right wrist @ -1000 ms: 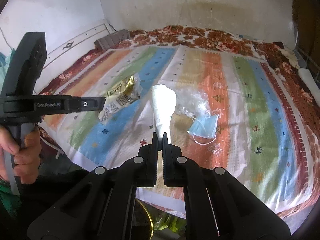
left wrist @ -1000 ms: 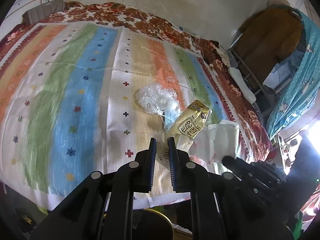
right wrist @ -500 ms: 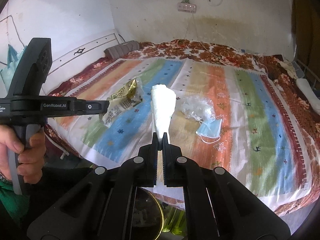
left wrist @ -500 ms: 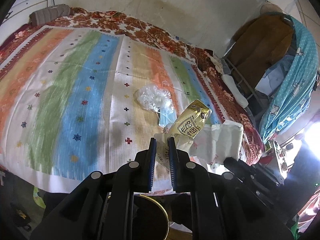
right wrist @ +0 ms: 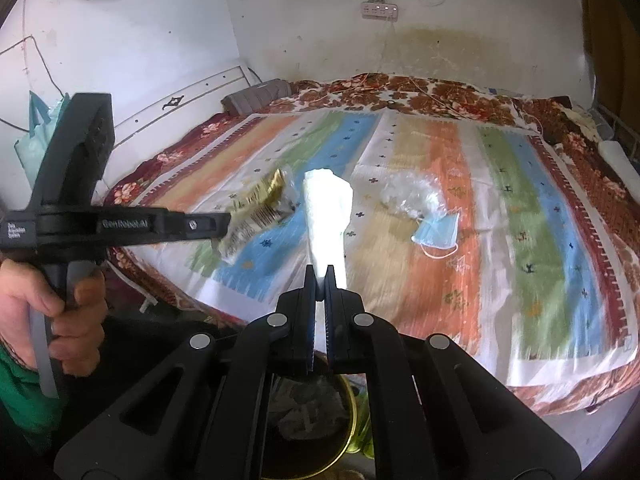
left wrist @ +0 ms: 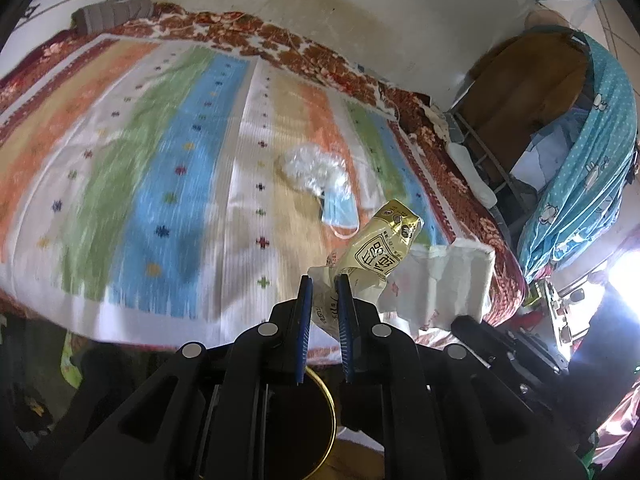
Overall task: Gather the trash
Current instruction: 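Carry the gold wrapper and white tissue down over the bin with both tools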
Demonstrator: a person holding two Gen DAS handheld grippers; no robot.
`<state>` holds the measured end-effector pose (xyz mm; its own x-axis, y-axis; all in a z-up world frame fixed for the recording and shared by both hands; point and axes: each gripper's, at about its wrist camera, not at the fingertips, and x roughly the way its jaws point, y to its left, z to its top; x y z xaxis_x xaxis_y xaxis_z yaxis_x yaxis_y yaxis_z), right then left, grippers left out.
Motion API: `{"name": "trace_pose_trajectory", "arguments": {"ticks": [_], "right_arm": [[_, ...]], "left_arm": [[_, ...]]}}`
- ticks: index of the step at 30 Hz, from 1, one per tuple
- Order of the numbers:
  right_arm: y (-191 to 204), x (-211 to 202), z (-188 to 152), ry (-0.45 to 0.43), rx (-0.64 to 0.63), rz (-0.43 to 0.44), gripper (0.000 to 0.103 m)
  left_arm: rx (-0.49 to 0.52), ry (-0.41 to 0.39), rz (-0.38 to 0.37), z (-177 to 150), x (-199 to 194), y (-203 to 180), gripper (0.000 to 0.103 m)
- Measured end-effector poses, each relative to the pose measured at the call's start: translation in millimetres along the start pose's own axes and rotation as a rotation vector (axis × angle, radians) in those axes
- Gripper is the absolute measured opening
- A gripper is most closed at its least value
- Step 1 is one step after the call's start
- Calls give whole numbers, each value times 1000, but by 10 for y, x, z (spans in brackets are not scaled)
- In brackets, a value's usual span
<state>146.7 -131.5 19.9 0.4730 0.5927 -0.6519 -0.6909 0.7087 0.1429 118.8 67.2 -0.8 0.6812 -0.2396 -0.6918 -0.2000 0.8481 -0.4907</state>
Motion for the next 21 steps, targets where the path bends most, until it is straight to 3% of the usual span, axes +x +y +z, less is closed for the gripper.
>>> {"name": "trace_pose_trajectory", "arguments": {"ticks": [21], "right_arm": [[220,13,-481,73,30,33,3]], "left_arm": [[-3,46,100,-459,-17,135,12]]}}
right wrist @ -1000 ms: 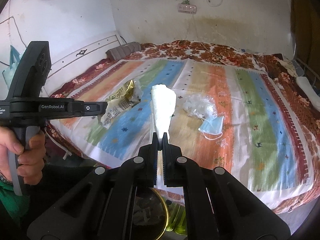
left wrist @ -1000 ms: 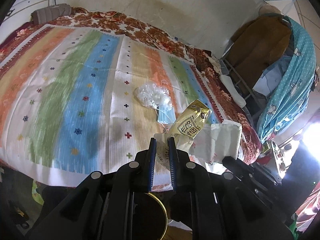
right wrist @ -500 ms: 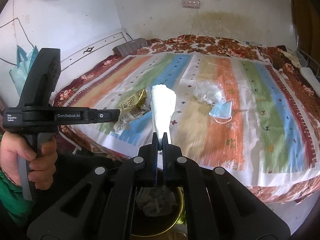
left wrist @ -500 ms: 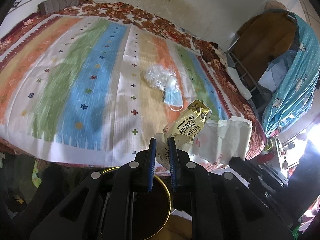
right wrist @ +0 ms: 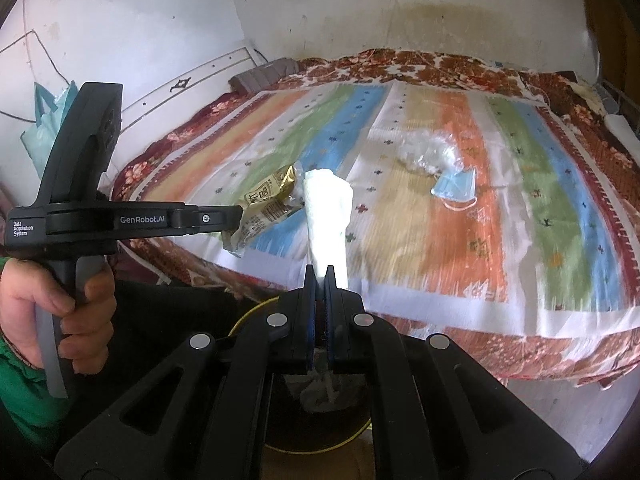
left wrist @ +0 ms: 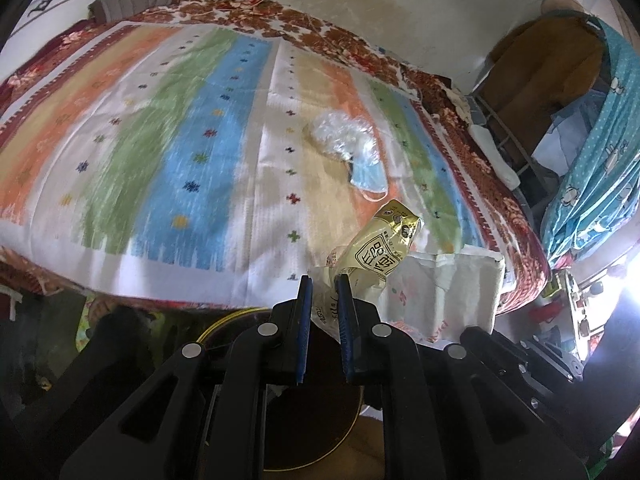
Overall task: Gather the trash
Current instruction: 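Carry the gold wrapper and white tissue down over the bin with both tools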
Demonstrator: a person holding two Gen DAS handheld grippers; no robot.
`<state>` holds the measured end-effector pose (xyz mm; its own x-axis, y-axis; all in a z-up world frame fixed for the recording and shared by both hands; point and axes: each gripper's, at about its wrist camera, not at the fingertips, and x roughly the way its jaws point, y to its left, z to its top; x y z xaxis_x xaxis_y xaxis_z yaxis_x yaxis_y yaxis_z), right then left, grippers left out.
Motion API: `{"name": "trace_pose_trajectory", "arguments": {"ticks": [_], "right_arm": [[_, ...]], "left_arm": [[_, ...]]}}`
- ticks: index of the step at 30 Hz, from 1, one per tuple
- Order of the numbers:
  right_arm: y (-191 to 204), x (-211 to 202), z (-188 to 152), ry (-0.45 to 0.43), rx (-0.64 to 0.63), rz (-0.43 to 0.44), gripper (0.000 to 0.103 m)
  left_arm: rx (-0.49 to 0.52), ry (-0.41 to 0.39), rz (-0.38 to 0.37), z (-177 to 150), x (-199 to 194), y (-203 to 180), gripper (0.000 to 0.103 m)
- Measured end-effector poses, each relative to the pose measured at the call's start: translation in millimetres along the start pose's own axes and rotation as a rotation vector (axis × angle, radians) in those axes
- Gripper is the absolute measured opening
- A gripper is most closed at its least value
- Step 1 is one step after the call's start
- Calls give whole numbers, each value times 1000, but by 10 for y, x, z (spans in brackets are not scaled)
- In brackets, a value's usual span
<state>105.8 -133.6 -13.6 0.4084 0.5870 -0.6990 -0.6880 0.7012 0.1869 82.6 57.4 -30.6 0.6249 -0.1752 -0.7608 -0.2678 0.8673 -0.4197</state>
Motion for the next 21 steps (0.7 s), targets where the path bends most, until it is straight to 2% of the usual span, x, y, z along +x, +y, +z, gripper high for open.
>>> {"name": "trace_pose_trajectory", "arguments": {"ticks": [8,13,17,21], "right_arm": [[51,171,-212,98,8,15,3],[87,264,-299,143,18,14,3],[10,382,-419,204,81,20,3],[-19,501,-528,255,106,11,3]], "left_arm": [[-16,14,68,-220,-28,92,12],[-25,70,101,-378,75,102,12],[-26,97,130,-455,144,89,12],[-64,147,151,-571,276,130,13]]}}
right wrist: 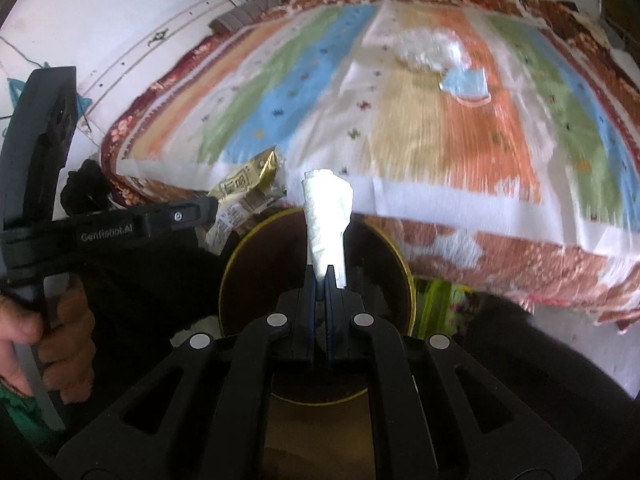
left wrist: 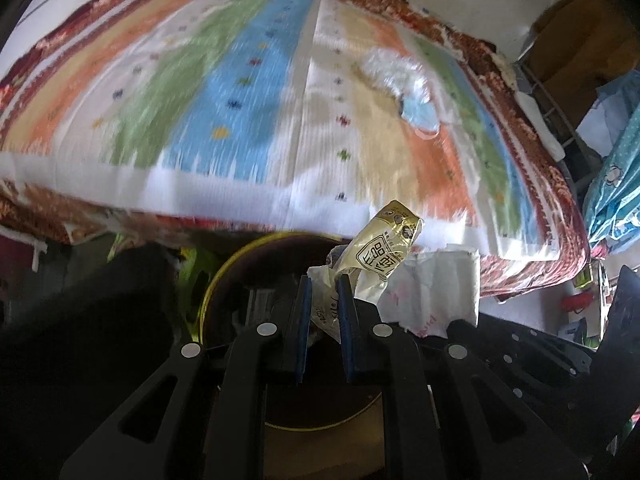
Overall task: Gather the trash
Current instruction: 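Carry the gold wrapper and white tissue down over the bin with both tools, then open both tools over the bin to drop the wrapper and tissue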
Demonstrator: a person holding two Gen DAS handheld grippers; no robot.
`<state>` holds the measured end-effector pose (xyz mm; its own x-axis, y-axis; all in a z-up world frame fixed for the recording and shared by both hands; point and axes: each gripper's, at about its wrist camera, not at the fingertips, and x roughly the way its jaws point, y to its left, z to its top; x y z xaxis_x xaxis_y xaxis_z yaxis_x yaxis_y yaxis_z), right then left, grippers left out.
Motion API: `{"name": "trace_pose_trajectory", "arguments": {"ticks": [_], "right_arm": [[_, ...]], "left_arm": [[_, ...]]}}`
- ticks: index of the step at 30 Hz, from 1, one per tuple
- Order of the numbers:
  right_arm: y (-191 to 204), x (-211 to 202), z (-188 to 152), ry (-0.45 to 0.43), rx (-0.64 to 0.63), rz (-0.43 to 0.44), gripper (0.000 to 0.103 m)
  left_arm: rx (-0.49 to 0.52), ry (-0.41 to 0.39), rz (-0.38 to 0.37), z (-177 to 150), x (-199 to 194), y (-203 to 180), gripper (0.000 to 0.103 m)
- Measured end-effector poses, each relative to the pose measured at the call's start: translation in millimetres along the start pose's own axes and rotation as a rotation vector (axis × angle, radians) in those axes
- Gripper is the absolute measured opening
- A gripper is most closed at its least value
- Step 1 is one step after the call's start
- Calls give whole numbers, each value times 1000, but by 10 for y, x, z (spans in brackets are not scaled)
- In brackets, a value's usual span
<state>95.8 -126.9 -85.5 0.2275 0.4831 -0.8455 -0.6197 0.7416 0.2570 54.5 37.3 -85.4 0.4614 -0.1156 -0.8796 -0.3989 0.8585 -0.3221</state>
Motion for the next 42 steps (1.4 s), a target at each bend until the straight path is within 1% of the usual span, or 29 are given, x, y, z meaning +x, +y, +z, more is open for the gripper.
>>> {"name": "trace_pose_trajectory", "arguments": {"ticks": [4,9,10,12,16,20,23,25,29,30,31,32,33,34,36,40,42], "right_arm": [[-37,131,-44,50,20,-23,3],[-117,318,-102,126,64,-21,3],[-128,372,-116,146,71,-25,3],[-138,446,-141,185,80,-4,3],[-185,537,-151,213,102,-17,3],[-272,645,-160,251,145,-18,3],[-291,719,-188,278,155,-19,4],[-316,761,-203,291,167,-24,4],[-345,851,-239,321,198,-18,6],[-339,864,-242,325,198,-19,14],[-333,872,-245,325,197,-21,21],[-329,870,-241,321,196,-24,28],[-324,850,-233,311,195,-26,30],[-326,833,-221,303,195,-26,30],[-332,799,-207,289,196,-29,36],[-343,726,-156,261,191,-41,38],[-342,685,-135,242,190,-49,42]], "left_arm": [[-38,63,15,-70,167,40,13],[-82,122,40,-111,346,89,13],[-87,131,44,-117,370,91,13],[-78,144,63,-131,414,70,13],[-71,162,84,-145,491,55,13],[-107,211,81,-149,619,110,13],[-126,239,85,-148,702,135,13],[-117,244,92,-138,734,123,13],[-135,257,104,-108,784,163,15],[-139,256,102,-101,784,172,21],[-146,252,97,-90,779,180,33],[-152,247,95,-76,770,193,37],[-162,238,87,-61,748,205,43],[-169,231,80,-49,728,214,46],[-178,215,70,-29,683,222,48],[-179,183,58,15,601,218,52],[-168,157,60,47,551,197,55]]}}
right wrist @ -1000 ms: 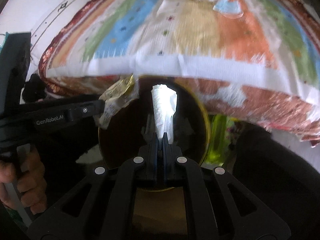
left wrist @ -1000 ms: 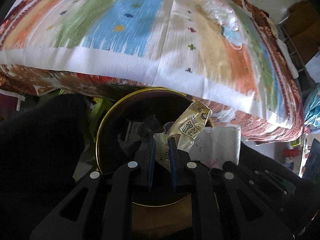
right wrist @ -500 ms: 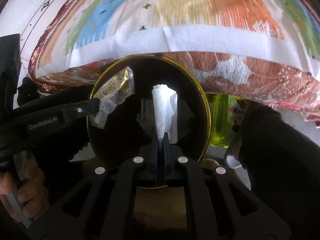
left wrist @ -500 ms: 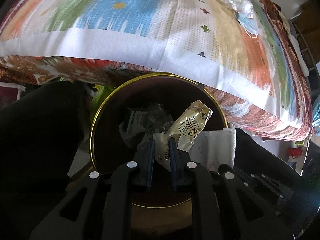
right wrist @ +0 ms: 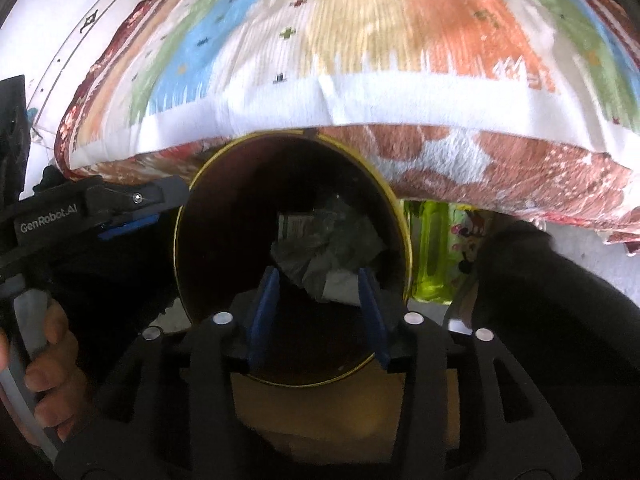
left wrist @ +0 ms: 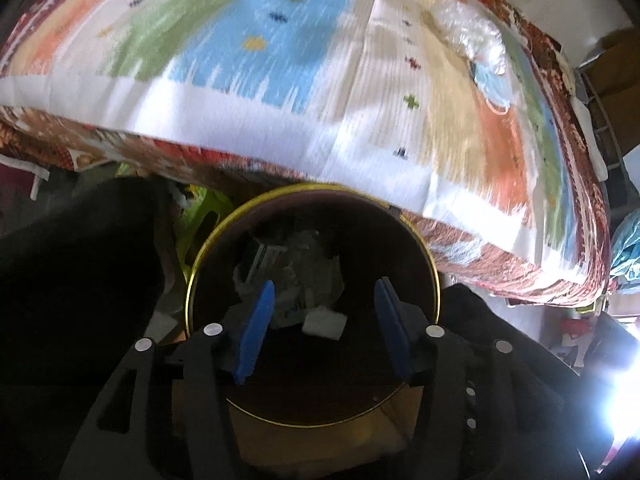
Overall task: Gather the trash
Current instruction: 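Open both tools over the bin to drop the wrapper and tissue, then move both open tools back over the clear bag and blue mask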
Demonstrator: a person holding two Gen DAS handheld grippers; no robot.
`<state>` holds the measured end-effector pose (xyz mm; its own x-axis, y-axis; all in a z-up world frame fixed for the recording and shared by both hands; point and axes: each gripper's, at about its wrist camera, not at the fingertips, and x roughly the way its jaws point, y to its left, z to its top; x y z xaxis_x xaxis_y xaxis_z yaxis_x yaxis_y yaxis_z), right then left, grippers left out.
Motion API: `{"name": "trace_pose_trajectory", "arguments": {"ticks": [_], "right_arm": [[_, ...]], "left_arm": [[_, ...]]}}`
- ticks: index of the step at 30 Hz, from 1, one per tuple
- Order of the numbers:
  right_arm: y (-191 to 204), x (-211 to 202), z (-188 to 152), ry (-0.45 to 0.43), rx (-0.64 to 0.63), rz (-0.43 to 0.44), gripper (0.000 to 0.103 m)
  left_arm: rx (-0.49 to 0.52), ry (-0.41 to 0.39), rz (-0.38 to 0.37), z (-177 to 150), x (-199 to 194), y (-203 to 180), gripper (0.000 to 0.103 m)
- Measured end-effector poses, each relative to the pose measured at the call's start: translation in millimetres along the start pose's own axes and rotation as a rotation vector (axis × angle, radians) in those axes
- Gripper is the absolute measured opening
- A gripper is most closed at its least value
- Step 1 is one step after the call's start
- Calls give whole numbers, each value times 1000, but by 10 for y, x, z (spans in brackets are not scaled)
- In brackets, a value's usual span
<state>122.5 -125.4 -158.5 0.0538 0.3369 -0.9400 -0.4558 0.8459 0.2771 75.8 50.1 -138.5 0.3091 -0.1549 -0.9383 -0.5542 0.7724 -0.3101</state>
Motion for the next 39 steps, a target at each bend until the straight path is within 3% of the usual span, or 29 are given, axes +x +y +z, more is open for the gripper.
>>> {"name": "trace_pose_trajectory", "arguments": {"ticks": [10,22,26,29,39], "right_arm": [[-9,-354,147,-134,-8,-22,52],[-24,-922,467,-320,-72,-79,78],[-1,-1080,626,-343,-147,-129,92],[-49,-1183,742,-374,-152,-150,94],[-258,-1284,1226,-423,-128,-192,94]], "left_arm": [[49,-114,-41,192,-309,-112,69],[107,-262,-133,622,-718,-351,90],[142,-309,-169,760,-823,-440,97],[137,-353,-168,930,-848,-500,97],[201,-363,-164,1354,-668,-839,97]]}}
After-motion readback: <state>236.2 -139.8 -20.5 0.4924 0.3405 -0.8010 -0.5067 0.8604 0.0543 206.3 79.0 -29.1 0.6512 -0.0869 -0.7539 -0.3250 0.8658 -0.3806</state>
